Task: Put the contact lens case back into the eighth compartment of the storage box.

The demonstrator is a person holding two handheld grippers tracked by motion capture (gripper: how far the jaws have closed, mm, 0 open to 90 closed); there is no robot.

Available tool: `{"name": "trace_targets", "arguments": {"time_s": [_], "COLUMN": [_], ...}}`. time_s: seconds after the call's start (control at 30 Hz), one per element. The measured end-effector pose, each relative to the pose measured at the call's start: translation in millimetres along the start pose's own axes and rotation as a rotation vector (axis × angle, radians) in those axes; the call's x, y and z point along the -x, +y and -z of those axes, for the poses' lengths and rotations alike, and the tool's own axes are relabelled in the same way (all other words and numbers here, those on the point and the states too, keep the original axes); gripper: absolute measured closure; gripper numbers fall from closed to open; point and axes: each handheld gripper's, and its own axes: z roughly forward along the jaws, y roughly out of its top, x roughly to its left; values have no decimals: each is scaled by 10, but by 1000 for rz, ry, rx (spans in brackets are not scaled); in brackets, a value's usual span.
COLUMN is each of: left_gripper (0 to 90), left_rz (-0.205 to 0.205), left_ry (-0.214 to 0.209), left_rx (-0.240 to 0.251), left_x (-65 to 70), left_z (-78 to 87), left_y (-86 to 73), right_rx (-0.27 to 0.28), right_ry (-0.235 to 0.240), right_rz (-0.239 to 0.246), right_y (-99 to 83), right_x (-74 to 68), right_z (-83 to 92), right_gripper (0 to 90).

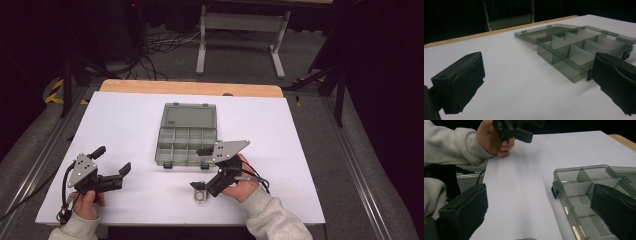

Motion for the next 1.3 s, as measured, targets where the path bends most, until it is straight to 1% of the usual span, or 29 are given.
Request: {"name": "trace_targets", "arguments": {"time_s": [0.23, 0.4, 0.7, 0.83, 0.93, 1.0, 1.13, 1.2, 1.3], "left_gripper": [2, 2, 2, 2, 2, 2, 2, 2, 2], "left_rz": [0, 0, 1, 1, 1, 1, 2, 1, 1], "left_ry": [1, 1, 2, 2, 2, 2, 2, 2, 2], "left_rx": [-1, -1, -1, -2, -1, -1, -1, -1, -1], "left_x": [-1, -1, -2, -1, -1, -2, -2, -2, -2], "left_z": [1, 0, 1, 0, 1, 1, 1, 1, 1], "left_y": [0, 0, -1, -1, -1, -1, -1, -1, -1], "right_rx": [-68, -118, -250, -296, -311, -333, -364, -383, -408], "right_ry": [10, 17, 54, 67, 70, 80, 92, 89, 95], "right_rz": [4, -6, -29, -24, -20, -13, -18, -2, -9], "right_y": [-19, -48, -119, -146, -157, -175, -199, -213, -227], "right_x": [11, 14, 3, -14, -23, -32, -46, -43, -62], "right_z": [-26, -47, -131, -166, -182, -210, -247, -268, -298], "right_gripper": [22, 23, 37, 39, 40, 45, 47, 47, 49]}}
